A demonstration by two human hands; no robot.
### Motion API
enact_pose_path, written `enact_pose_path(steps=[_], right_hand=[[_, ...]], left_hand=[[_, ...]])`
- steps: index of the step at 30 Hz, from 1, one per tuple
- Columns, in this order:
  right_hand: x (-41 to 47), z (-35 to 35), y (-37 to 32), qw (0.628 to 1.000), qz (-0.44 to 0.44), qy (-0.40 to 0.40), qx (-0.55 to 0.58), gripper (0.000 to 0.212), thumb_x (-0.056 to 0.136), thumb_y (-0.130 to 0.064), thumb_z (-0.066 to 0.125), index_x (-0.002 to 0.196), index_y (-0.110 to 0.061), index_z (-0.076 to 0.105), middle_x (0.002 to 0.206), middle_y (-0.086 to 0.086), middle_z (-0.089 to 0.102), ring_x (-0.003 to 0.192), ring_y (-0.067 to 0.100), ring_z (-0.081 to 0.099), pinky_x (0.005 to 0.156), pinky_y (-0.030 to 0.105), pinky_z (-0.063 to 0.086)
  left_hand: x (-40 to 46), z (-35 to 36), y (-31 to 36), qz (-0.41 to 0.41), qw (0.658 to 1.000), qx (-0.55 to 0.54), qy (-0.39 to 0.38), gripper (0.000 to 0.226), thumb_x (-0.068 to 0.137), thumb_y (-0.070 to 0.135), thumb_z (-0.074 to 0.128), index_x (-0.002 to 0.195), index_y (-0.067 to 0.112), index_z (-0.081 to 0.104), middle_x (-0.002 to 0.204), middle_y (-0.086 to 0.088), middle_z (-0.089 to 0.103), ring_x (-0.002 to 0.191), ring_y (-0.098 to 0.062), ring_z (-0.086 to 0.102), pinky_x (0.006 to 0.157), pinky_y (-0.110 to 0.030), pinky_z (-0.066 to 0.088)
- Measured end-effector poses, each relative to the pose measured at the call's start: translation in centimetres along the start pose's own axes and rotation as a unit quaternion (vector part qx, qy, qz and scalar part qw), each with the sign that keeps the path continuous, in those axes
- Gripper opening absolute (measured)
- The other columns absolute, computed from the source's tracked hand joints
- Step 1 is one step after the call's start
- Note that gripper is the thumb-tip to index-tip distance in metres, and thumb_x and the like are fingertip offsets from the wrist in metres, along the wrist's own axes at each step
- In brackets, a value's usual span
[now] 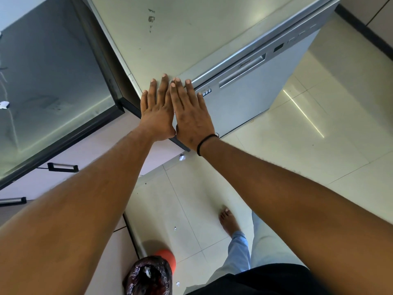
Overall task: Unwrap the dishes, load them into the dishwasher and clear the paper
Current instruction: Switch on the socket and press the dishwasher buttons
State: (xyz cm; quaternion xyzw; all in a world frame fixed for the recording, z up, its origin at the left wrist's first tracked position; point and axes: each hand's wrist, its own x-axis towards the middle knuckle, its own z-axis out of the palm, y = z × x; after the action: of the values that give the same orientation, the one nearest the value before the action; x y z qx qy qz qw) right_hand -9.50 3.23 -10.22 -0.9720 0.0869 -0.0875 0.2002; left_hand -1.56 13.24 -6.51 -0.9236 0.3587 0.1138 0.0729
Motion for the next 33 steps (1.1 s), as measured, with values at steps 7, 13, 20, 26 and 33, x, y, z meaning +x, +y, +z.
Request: enact_pose_path(steps=[7,13,20,26,33], right_hand=[[0.0,1.3,-0.8,0.999,0.036,-0.001,-0.031,0.098,0.091,-0.038,0.066,0.160,-0.006,0.004,0.168,0.015,0.002,0.155,0.035,-0.002,0.125,0.052,0.013],[0.1,1.5,-0.8,0.999,0.038,-0.010,-0.035,0.103,0.089,-0.046,0.067,0.160,-0.009,0.002,0.169,0.014,0.001,0.155,0.034,-0.003,0.125,0.053,0.013],[-4.7,2.7,3.2,0.986,0.150,-0.050,0.052,0.096,0.083,-0.012,0.063,0.161,-0.013,0.007,0.169,0.010,-0.006,0.155,0.036,-0.001,0.122,0.053,0.023],[-5.4,2.2,10.8,0.961,0.238,-0.108,0.089,0.094,0.085,-0.003,0.055,0.162,-0.020,0.003,0.170,0.003,-0.003,0.151,0.040,0.016,0.111,0.052,0.040],[-2.4,0.4,13.4,0.978,0.176,-0.099,0.049,0.094,0.088,-0.001,0.053,0.162,-0.024,-0.001,0.169,-0.003,-0.007,0.153,0.039,0.012,0.100,0.049,0.049]], left_hand=[[-0.1,-0.1,0.1,0.004,1.000,0.009,-0.004,0.138,0.072,0.044,0.083,0.156,0.022,-0.024,0.163,-0.008,-0.032,0.149,-0.035,-0.029,0.122,-0.053,-0.010],[0.0,-0.1,0.4,0.000,1.000,0.010,-0.012,0.142,0.070,0.049,0.083,0.155,0.020,-0.027,0.162,-0.008,-0.033,0.149,-0.035,-0.030,0.122,-0.055,-0.011],[-0.2,0.0,0.4,-0.012,0.999,-0.026,0.016,0.135,0.066,0.007,0.074,0.156,0.023,-0.024,0.164,0.000,-0.030,0.151,-0.031,-0.026,0.121,-0.048,-0.013],[0.0,0.5,0.4,-0.020,0.999,-0.016,0.036,0.134,0.064,0.006,0.074,0.157,0.024,-0.021,0.166,0.000,-0.025,0.153,-0.031,-0.021,0.122,-0.048,-0.009],[0.0,0.6,0.8,-0.031,0.998,-0.015,0.048,0.133,0.064,0.006,0.075,0.158,0.023,-0.017,0.167,0.000,-0.022,0.153,-0.032,-0.019,0.122,-0.049,-0.008]])
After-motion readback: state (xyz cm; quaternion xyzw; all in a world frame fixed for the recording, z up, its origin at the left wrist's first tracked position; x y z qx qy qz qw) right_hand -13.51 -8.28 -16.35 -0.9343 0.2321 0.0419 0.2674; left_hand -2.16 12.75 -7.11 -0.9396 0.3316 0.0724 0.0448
